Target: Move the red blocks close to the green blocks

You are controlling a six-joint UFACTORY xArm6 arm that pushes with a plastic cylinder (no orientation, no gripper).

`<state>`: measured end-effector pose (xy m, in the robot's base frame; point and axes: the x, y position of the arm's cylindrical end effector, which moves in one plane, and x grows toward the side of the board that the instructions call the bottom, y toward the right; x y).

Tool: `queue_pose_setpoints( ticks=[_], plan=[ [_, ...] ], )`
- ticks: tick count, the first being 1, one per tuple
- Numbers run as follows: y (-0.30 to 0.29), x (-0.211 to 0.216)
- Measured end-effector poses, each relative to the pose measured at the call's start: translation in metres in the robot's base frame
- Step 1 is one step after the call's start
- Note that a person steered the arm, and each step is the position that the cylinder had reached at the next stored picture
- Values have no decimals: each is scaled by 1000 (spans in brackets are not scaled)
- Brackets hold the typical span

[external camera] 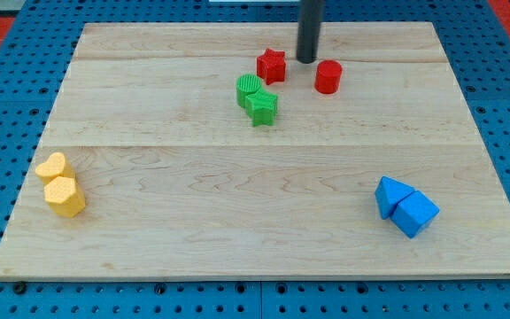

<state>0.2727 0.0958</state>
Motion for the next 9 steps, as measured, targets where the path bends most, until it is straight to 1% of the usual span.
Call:
queue_pose_setpoints(
  ticks=[1, 2, 3, 4, 5, 6, 7, 8, 9],
  plan=[
    [36, 34],
    [-19, 50],
    [-56, 68],
    [-7, 30],
    [-10, -26],
    [-84, -28],
    [-124, 5],
    [-125, 6],
    [-108, -19]
  ],
)
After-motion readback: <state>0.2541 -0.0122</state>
